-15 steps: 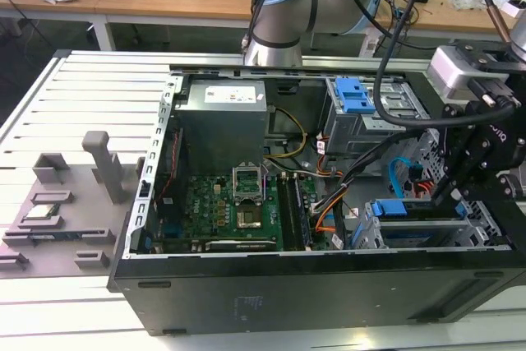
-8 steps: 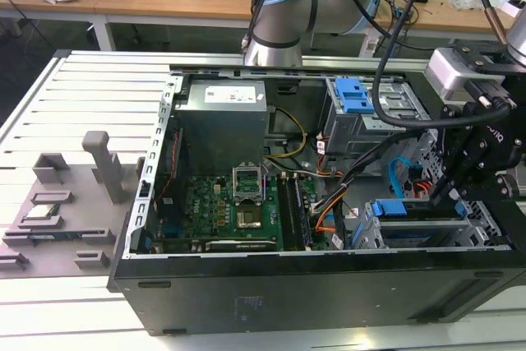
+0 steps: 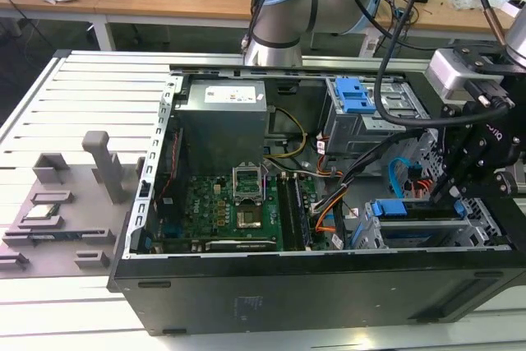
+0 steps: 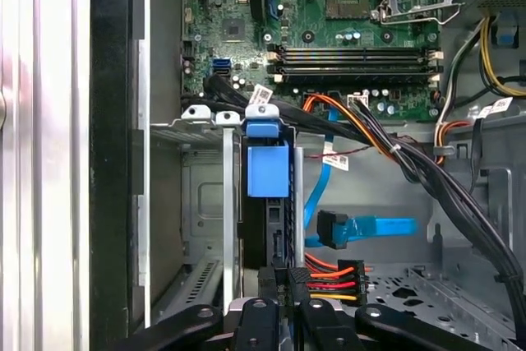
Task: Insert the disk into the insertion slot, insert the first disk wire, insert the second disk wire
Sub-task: 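Insert the first disk wire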
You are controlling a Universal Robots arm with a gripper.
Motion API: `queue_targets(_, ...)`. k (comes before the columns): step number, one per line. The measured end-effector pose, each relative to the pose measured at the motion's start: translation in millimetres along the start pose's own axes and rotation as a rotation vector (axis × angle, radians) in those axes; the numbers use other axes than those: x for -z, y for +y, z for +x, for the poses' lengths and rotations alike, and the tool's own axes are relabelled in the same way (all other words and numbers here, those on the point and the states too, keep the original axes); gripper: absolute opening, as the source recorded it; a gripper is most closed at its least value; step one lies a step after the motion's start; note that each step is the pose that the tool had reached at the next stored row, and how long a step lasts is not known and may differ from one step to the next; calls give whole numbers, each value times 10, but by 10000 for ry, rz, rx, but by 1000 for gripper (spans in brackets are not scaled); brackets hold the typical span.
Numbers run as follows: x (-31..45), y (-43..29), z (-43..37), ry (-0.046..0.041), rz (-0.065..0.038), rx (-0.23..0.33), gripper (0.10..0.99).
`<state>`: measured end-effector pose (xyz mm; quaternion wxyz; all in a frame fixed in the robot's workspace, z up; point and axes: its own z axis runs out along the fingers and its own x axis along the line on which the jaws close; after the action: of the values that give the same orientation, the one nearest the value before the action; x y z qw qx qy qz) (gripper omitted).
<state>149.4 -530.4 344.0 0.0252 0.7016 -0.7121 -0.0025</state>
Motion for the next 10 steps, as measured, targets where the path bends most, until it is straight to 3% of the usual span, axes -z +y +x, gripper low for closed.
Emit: queue_targets(10,-44,-6,-13,0,-1,-15,169)
